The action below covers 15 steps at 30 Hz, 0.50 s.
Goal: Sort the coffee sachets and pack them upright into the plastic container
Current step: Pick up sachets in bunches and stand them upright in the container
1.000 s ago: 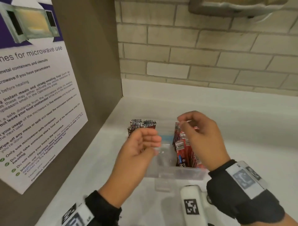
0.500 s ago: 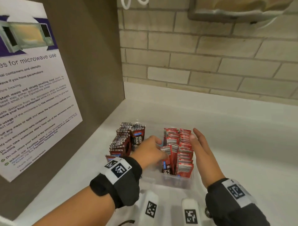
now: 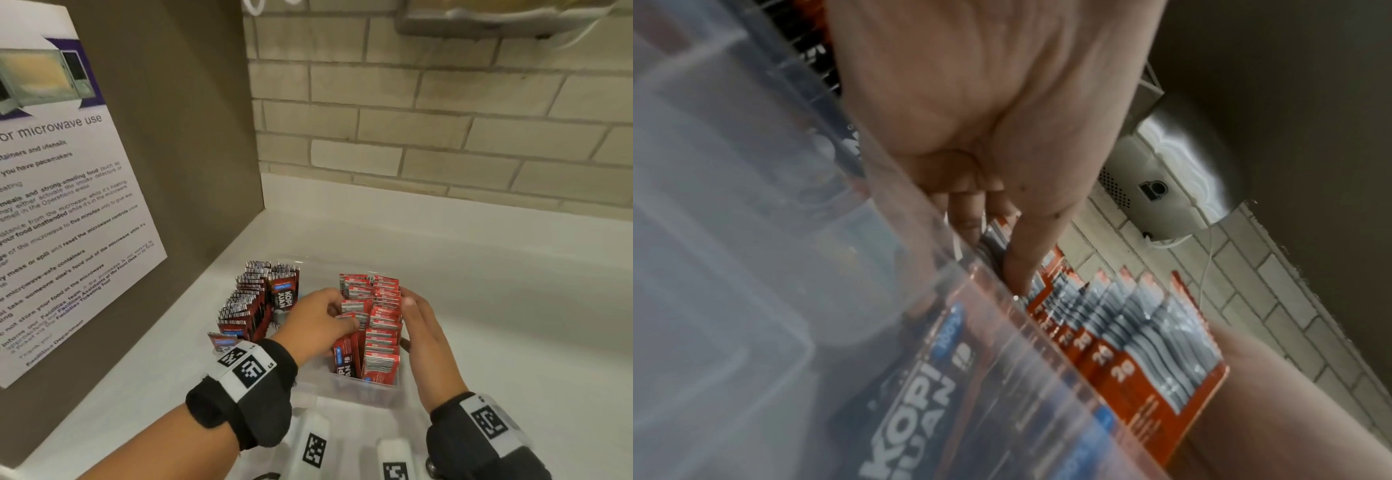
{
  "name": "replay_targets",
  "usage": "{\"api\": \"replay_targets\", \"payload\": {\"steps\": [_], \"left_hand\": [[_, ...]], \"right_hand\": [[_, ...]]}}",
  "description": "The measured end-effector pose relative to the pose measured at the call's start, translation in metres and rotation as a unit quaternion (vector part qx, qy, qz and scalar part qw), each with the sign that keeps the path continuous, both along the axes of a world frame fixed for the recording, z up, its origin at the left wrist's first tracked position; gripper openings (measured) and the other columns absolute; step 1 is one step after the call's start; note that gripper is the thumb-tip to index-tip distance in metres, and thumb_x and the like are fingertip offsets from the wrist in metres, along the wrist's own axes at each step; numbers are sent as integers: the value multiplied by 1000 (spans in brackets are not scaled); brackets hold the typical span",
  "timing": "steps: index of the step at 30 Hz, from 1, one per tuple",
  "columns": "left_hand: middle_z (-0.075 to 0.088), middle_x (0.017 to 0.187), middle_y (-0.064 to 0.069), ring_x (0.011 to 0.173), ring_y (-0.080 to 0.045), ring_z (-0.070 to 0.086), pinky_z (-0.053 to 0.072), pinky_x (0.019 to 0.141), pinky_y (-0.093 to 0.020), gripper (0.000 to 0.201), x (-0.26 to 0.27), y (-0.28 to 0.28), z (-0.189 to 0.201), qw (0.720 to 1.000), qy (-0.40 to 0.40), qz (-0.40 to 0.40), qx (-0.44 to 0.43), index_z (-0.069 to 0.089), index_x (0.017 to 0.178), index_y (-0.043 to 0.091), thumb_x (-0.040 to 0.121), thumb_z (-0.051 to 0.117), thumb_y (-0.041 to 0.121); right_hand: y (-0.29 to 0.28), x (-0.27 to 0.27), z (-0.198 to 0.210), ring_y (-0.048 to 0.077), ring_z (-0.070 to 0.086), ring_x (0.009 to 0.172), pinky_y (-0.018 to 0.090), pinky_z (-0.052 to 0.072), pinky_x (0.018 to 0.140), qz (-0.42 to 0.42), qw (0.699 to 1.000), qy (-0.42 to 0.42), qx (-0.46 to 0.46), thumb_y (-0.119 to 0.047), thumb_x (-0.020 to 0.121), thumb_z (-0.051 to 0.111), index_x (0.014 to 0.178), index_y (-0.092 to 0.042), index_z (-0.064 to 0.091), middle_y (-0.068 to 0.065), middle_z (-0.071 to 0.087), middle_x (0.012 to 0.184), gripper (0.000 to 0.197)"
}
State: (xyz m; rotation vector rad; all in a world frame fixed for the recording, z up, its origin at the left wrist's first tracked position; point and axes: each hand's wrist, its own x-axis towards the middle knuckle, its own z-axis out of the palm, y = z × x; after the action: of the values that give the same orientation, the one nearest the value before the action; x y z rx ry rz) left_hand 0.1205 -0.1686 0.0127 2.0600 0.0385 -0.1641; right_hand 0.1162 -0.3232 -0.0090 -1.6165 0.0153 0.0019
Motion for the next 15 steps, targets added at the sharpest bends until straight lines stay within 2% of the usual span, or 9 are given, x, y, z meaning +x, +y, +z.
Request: {"api": "replay_targets", "payload": {"steps": [3, 6, 9, 12, 15], "left_hand": [[64, 101, -4, 94, -19, 64, 54, 86, -35, 21, 1, 3, -3, 1000, -10, -2, 0, 59, 105, 16, 86, 67, 17], [66, 105, 0, 96, -14, 64, 53, 87, -31, 23, 0, 6, -5, 1000, -17, -19, 7, 61, 111, 16, 88, 64, 17], [69, 107, 0, 96, -13, 65, 53, 88, -32, 21, -1, 7, -6, 999, -34, -25, 14, 64, 110, 15, 90, 63, 16], [69, 104, 3, 91, -11, 66, 54, 83, -27, 16, -2, 9, -5, 998, -55, -22, 12, 65, 106, 19, 91, 61, 15], [70, 100, 2, 87, -11, 67, 55, 80, -28, 14, -4, 13, -3, 997, -79, -12, -1, 65, 104, 18, 91, 61, 16]], "right_hand": [[-1, 0, -4, 0, 57, 99, 21, 44, 80, -7, 1000, -6, -18, -40, 96, 36, 112, -34, 52, -15, 57, 112, 23], [-2, -1, -6, 2, 55, 105, 32, 45, 94, -16, 999, -14, -35, -42, 96, 35, 112, -33, 53, -16, 55, 113, 26], [-5, -1, -5, 0, 52, 105, 37, 43, 99, -23, 998, -28, -45, -40, 97, 34, 106, -35, 54, -18, 54, 111, 22], [-8, -1, -4, -5, 49, 103, 37, 41, 101, -26, 998, -37, -52, -39, 97, 34, 100, -39, 52, -22, 51, 109, 18], [-11, -1, -3, -3, 48, 106, 41, 39, 104, -33, 996, -47, -61, -39, 98, 34, 100, -40, 52, -24, 50, 110, 18]]}}
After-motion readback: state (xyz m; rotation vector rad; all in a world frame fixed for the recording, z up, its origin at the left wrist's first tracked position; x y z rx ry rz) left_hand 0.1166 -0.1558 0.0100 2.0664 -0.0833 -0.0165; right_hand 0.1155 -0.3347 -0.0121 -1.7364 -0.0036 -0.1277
